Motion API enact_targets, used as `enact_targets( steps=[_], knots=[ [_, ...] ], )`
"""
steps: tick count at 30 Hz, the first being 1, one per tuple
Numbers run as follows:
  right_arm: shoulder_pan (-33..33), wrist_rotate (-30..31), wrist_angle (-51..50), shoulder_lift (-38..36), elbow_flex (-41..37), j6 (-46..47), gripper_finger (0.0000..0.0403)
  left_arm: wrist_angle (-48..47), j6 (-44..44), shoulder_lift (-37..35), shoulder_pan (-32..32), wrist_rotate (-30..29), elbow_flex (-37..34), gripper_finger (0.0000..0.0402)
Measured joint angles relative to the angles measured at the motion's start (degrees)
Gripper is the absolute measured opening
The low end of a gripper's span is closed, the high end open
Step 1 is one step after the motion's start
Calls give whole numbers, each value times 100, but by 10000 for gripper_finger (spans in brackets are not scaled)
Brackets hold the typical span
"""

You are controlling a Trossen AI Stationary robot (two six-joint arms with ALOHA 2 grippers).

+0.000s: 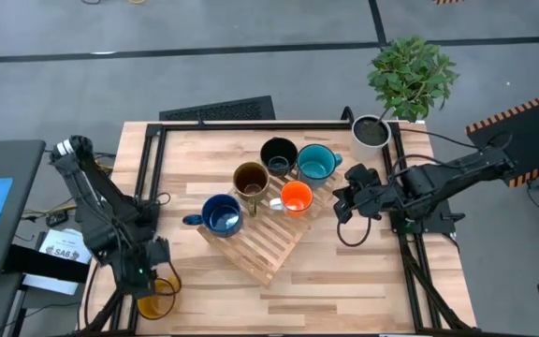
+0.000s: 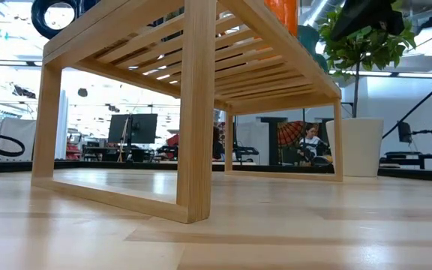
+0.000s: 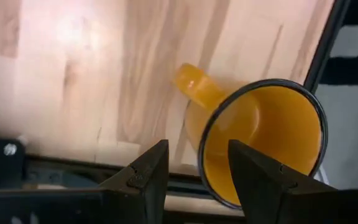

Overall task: Place coffee mugs
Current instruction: Put the yellow mug on the shelf

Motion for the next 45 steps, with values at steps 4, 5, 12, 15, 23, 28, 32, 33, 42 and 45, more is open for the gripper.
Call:
enact_targets(
  steps=[4,5,12,15,23,28,32,33,42,45],
  knots=[
    [0,-1,-77,37,0,0,27,199,266,302,-112,-2,0,149],
    [0,0,-70,28,0,0,27,222,317,380,-124,-3,0,149],
    [0,1,-167,31,0,-1,28,253,673,897,-174,139,0,149],
    [0,1,-167,31,0,-2,27,239,677,1113,-171,140,-2,149],
    [0,6,-167,31,0,-48,27,251,690,1641,-169,372,-3,149],
    [0,14,-179,31,0,-66,28,387,744,1717,-160,581,-7,128],
    [0,16,-258,31,0,-57,27,330,730,1643,-60,857,-7,67],
    [0,19,-271,31,0,-50,27,336,772,1608,-25,903,-7,45],
    [-129,-3,-241,31,0,2,27,328,1061,743,431,919,-24,5],
    [-214,-134,-245,31,0,-26,28,755,1125,296,645,1409,56,3]
  ],
)
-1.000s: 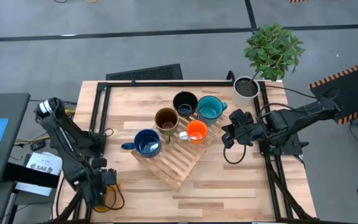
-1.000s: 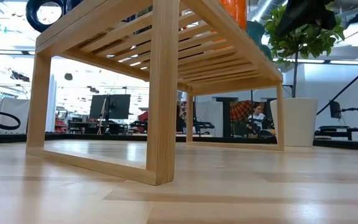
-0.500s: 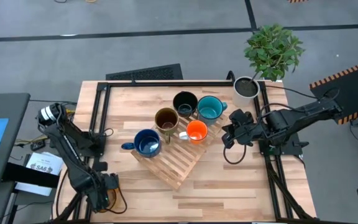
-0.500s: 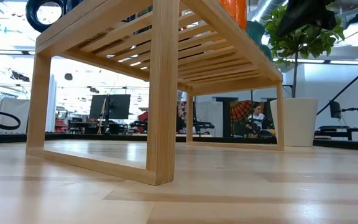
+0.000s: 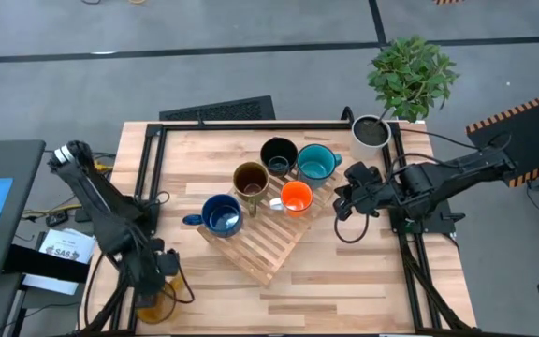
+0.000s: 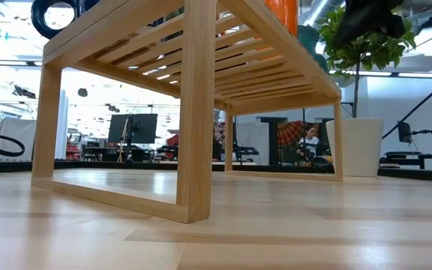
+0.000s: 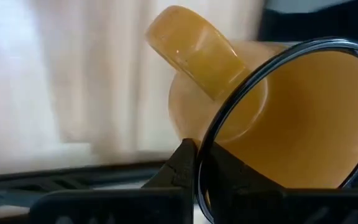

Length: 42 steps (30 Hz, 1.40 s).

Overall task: Place coffee mugs
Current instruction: Put the yellow mug on the shelf

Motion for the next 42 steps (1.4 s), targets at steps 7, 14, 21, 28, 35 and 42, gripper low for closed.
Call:
enact_targets(
  steps=[7,14,21,28,35,42],
  knots=[
    [-90,-184,-28,0,0,-580,28,527,-420,-196,705,715,1131,2],
    [-123,-182,-45,0,0,-1001,28,475,-509,758,1790,-297,2937,1],
    [-123,-182,-46,0,0,-1117,28,186,-649,1924,2371,-978,4365,0],
    [-123,-182,-42,0,0,-1117,28,-661,-386,2766,2540,-1047,5129,0],
    [-112,-182,28,0,0,-1112,28,-957,-160,2938,2635,-1591,5218,0],
    [-112,-180,28,0,0,-1024,27,-1694,73,2925,2700,-1671,5227,0]
  ],
)
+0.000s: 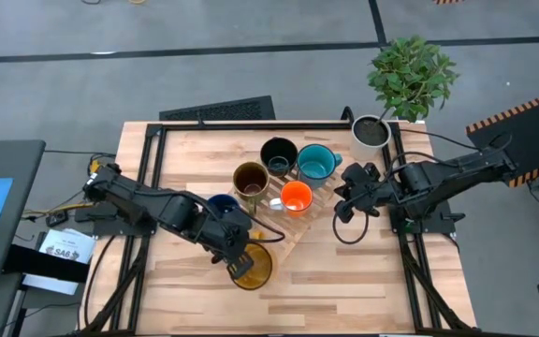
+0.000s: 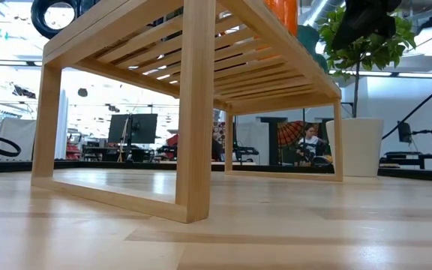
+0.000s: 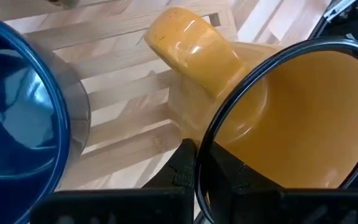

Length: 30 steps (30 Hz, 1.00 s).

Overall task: Place coffee mugs
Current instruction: Put the yellow mug on the shelf

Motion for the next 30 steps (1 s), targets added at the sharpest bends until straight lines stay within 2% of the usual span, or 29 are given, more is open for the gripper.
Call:
enact_targets(
  steps=[9,18,30],
  knots=[
    [0,5,109,-2,0,4,27,-54,269,0,196,-6,2,1],
    [-4,17,116,-1,0,12,27,-52,550,0,442,-256,0,14],
    [-7,22,114,-2,0,19,27,160,1197,4,509,-415,-9,19]
  ],
)
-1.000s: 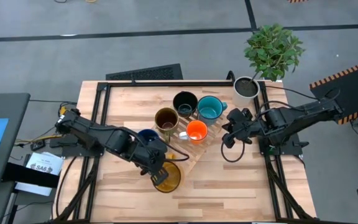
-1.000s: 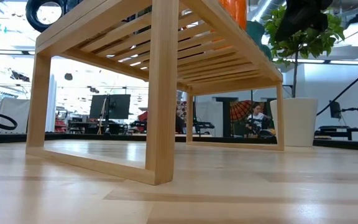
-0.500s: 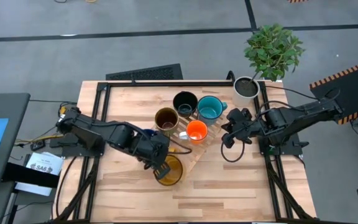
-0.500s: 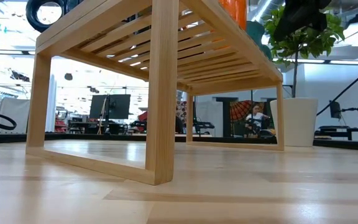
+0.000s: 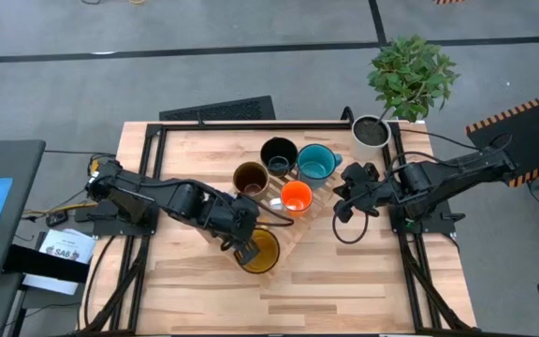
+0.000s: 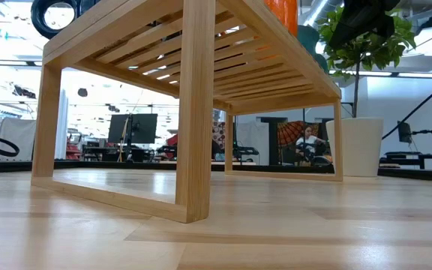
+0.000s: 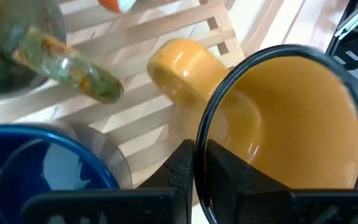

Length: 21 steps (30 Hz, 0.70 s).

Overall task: Place coffee mugs
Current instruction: Put the yellow mug on the shelf, then return to Home Position

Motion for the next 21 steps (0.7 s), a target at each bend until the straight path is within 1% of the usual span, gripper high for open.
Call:
enact_targets(
  steps=[5,14,17,21],
  knots=[
    [0,0,0,0,0,0,27,92,160,0,71,-40,-2,39],
    [0,2,2,0,0,-2,27,87,536,-4,243,-36,225,95],
    [0,0,4,0,0,-2,27,61,687,-4,304,-23,430,110],
    [0,2,48,0,0,-2,27,-48,883,2,420,397,1045,120]
  ],
)
